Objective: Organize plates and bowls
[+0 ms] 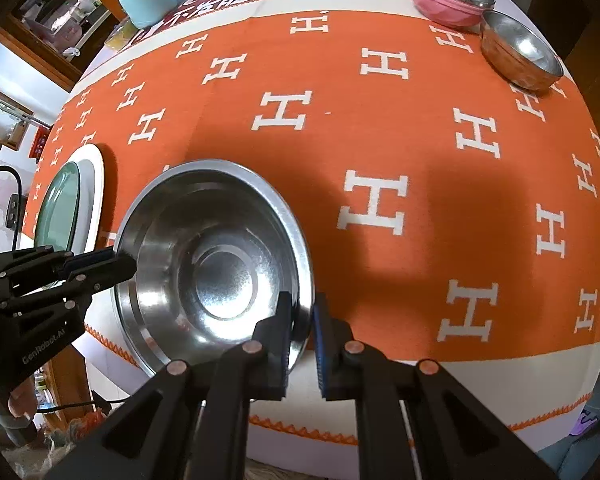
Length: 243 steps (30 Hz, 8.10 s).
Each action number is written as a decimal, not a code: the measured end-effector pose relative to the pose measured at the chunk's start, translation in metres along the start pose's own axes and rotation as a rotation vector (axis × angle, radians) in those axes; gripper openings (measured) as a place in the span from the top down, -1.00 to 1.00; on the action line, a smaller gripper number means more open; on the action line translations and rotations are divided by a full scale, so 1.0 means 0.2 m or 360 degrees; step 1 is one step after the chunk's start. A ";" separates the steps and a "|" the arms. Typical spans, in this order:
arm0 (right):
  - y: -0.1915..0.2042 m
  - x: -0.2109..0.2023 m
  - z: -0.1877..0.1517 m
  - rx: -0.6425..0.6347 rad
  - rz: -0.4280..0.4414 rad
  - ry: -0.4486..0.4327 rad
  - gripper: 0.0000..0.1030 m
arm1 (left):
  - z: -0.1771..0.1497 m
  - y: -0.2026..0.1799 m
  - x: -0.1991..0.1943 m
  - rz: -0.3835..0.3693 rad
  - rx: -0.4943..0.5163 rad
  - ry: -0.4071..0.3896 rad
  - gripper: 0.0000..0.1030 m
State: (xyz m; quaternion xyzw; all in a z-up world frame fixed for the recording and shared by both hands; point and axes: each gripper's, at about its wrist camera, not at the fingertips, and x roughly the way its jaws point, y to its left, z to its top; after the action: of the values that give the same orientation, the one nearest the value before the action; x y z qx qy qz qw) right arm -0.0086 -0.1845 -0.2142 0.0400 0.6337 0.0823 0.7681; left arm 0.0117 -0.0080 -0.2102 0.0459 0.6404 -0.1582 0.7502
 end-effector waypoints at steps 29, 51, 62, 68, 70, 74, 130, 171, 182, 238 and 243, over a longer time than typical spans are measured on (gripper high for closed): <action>-0.08 -0.17 0.01 0.0034 0.0013 -0.0124 0.35 | 0.06 -0.03 -0.14 0.0079 -0.0011 -0.0115 -0.18; -0.48 -0.87 0.63 0.0131 0.0004 -0.0562 0.35 | 0.88 -0.30 -0.66 0.0177 0.0172 -0.0517 -0.19; -0.77 -0.89 1.07 0.0185 -0.0106 -0.0619 0.35 | 1.38 -0.49 -0.59 0.0281 0.0266 -0.0612 -0.19; -0.89 -0.73 1.25 0.0224 -0.0144 -0.0565 0.35 | 1.64 -0.55 -0.39 0.0266 0.0224 -0.0573 -0.19; -0.93 -0.65 1.30 0.0244 -0.0138 -0.0532 0.35 | 1.71 -0.55 -0.30 0.0230 0.0190 -0.0532 -0.19; -1.01 -0.48 1.38 0.0292 -0.0106 -0.0472 0.35 | 1.82 -0.57 -0.13 0.0211 0.0141 -0.0492 -0.19; -0.61 -0.57 1.08 0.0234 0.0156 -0.0317 0.85 | 1.38 -0.45 -0.48 0.0095 0.0092 -0.0286 0.87; 0.08 -0.12 0.00 -0.0132 0.0006 -0.0020 0.84 | 0.01 -0.13 -0.11 0.0026 0.0061 0.0043 0.80; 0.11 -0.09 -0.04 -0.0181 -0.0076 -0.0075 0.82 | -0.01 -0.13 -0.08 0.0051 0.0084 -0.0001 0.80; -1.18 -0.66 0.68 0.0528 -0.0223 -0.0560 0.23 | 1.44 -1.02 -0.24 0.0056 0.0355 -0.0560 -0.51; -1.31 -0.55 0.79 0.0572 -0.0212 -0.0500 0.23 | 1.58 -1.07 -0.03 0.0052 0.0336 -0.0465 -0.51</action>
State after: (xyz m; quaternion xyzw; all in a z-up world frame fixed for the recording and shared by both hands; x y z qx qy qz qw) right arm 0.1462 -0.4539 -0.1210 0.1464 0.5123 -0.0898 0.8415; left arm 0.2461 -0.2958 -0.1203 0.1115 0.5036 -0.2173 0.8287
